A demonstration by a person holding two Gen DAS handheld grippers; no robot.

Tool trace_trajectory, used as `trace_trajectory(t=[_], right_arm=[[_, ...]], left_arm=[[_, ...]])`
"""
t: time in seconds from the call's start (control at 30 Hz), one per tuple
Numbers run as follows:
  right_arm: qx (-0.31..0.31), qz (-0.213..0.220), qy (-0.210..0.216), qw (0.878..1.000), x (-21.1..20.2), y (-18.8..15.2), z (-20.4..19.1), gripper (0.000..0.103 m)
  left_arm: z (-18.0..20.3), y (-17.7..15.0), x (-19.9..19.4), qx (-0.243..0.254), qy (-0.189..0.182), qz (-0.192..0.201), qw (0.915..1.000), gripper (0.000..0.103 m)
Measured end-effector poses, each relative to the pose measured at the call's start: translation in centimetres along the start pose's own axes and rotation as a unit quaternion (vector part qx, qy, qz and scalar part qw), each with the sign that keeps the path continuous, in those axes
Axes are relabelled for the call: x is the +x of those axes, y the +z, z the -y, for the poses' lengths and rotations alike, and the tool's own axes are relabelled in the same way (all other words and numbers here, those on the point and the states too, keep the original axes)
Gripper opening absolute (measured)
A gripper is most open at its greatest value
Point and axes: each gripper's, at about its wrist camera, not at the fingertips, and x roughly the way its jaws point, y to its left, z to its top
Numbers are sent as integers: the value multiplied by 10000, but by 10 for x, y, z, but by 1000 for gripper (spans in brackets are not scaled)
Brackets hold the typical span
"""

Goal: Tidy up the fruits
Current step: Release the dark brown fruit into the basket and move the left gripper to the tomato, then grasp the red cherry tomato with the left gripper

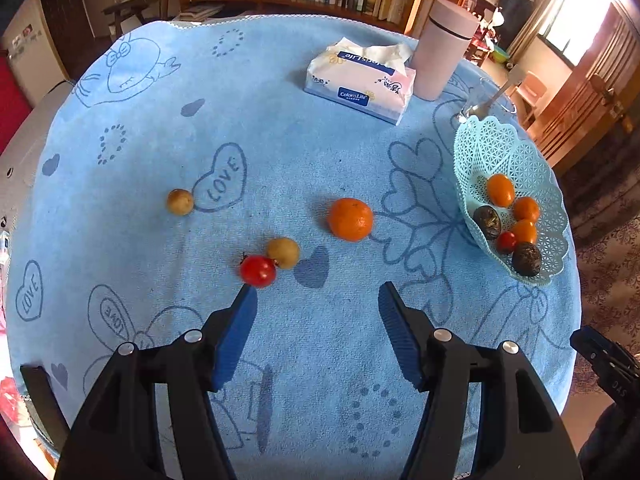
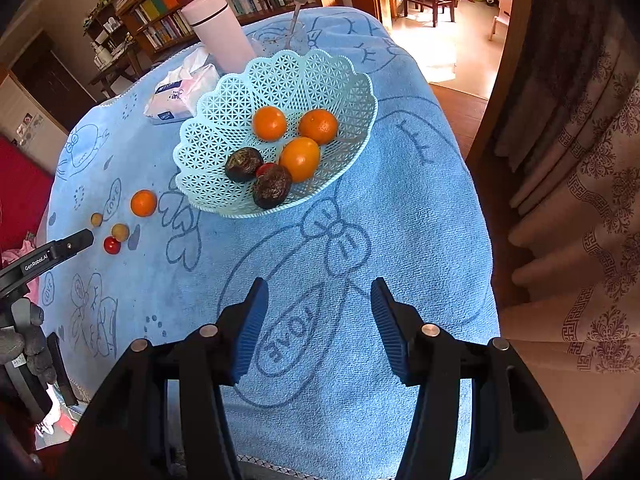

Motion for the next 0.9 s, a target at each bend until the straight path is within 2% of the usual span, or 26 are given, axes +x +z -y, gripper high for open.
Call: trace_trajectory(t=[0.3, 0.5, 0.9], right_arm=[[-243, -112, 132, 9996, 8, -5, -28, 55], [-264, -173, 63, 9995, 9, -13, -32, 55], [-3, -247, -314, 9992, -1, -31, -13, 55]], left_arm=[[-36, -13, 1, -244, 195, -77, 9995, 63], [-39, -12, 19, -71, 191, -96, 9997, 63], [-44, 2, 74, 230, 224, -319, 9990, 46]])
